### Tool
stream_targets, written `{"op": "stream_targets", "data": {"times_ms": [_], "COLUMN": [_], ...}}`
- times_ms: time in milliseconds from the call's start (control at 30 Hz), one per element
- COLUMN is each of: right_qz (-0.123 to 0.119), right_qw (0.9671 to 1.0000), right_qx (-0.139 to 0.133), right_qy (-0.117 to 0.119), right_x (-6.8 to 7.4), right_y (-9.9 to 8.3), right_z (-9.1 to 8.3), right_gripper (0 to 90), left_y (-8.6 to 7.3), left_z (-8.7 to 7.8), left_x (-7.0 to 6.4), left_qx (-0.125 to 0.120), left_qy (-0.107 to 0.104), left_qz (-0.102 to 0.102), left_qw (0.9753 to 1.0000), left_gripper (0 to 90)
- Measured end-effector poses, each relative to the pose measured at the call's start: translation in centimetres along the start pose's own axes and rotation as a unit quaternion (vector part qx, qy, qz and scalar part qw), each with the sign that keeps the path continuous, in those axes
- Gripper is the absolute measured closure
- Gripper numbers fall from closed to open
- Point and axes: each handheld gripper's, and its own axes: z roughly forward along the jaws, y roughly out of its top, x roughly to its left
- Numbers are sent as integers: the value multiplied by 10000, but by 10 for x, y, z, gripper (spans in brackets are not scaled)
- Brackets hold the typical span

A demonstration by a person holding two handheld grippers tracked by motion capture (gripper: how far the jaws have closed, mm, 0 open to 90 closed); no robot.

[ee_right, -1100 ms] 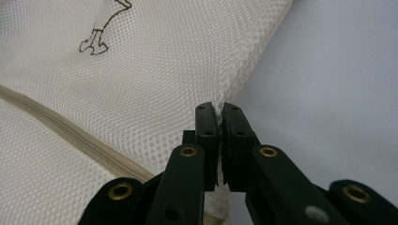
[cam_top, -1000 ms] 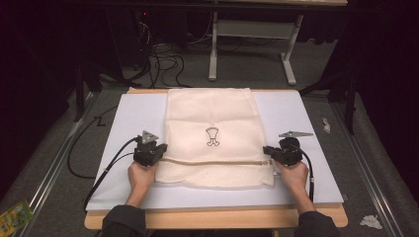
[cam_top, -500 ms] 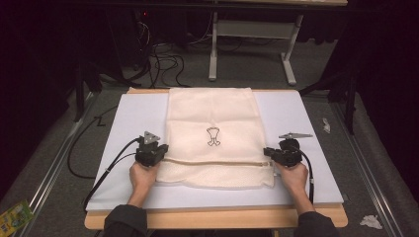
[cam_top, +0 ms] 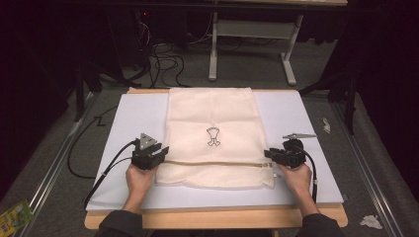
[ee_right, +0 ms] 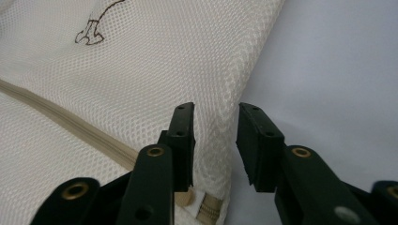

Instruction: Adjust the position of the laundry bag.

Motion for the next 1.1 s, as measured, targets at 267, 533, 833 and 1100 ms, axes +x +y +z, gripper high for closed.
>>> {"op": "stream_targets", "data": {"times_ms": [267, 533, 833, 1100], "right_qz": [220, 428, 429, 538], "right_qw": [9994, 9969, 9956, 9935], "right_qx": [248, 599, 794, 888], "right_qy": [103, 261, 243, 458], "right_x": [-3, -6, -3, -1], "right_y": [-4, -2, 5, 7], "right_z": [-6, 0, 12, 19], "right_gripper": [614, 579, 551, 554], "left_y": [-9, -16, -19, -19], "left_z": [2, 12, 17, 22], "left_x": [-15, -23, -26, -25], "left_qx": [88, 246, 124, 149], "left_qy": [-219, -198, -135, -175], "left_qz": [109, 92, -9, -107], "left_qw": [9997, 9995, 9998, 9997], "left_gripper": [574, 535, 515, 507]}}
